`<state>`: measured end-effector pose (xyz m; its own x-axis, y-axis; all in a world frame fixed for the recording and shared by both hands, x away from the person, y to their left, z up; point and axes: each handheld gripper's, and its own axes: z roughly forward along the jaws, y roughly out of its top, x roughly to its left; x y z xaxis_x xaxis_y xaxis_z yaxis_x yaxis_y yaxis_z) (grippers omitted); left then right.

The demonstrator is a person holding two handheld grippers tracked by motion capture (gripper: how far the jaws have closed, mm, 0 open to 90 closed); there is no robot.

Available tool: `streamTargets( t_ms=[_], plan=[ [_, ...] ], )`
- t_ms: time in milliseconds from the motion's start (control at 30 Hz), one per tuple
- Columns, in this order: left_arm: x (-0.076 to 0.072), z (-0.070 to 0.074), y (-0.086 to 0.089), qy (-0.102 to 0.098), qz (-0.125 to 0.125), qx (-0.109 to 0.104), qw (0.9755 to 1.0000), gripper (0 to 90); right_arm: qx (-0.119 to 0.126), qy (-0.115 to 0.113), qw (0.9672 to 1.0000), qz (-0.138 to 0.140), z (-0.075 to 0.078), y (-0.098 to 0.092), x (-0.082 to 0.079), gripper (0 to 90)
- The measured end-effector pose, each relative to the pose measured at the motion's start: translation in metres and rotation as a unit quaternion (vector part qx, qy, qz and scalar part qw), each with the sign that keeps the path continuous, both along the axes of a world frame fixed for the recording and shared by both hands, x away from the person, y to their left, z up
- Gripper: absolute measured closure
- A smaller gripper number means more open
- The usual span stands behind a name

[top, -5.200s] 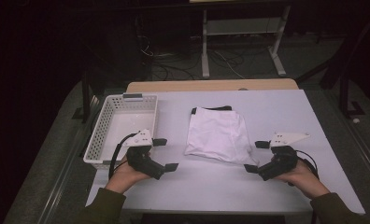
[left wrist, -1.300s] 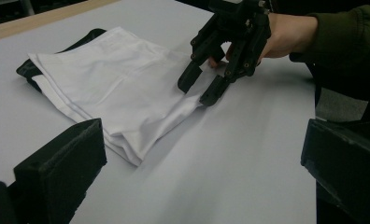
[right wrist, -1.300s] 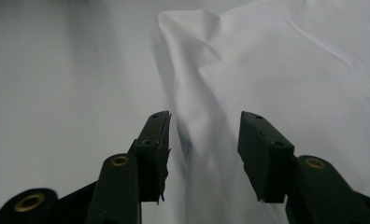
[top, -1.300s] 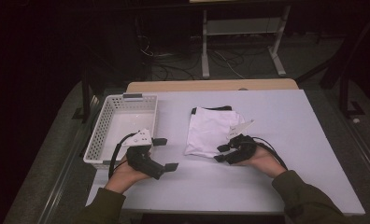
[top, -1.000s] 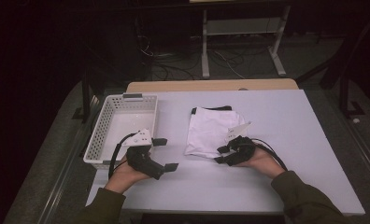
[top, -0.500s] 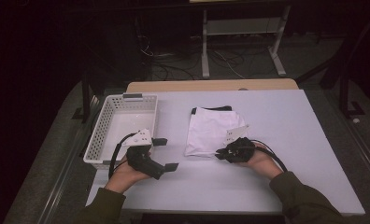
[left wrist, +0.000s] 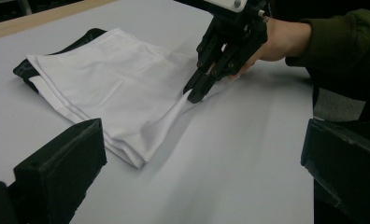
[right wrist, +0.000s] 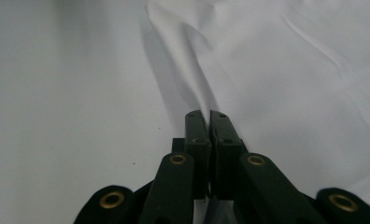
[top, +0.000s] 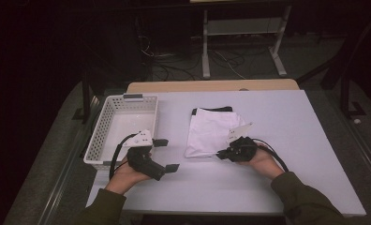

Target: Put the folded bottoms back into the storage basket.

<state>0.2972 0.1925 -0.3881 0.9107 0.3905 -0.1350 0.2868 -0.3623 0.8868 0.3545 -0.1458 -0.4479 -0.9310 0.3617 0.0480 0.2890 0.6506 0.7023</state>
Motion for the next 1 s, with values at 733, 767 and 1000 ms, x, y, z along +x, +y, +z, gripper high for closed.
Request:
streamTargets(
  t_ms=[733,767,1000],
  plan=[
    [-0.002,-0.001,-0.006,0.005,-0.006,-0.006,1.0,0.0,0.012,0.018,0.9997,0.01,0.007,-0.01,-0.015,86.4],
    [-0.003,-0.001,-0.007,0.005,-0.007,-0.006,0.9999,0.0,0.012,0.019,0.9997,0.011,0.007,-0.01,-0.016,86.4],
    [-0.004,-0.003,-0.012,0.009,-0.012,-0.005,0.9999,0.0,0.013,0.024,0.9995,0.014,0.008,-0.013,-0.023,86.4]
  ],
)
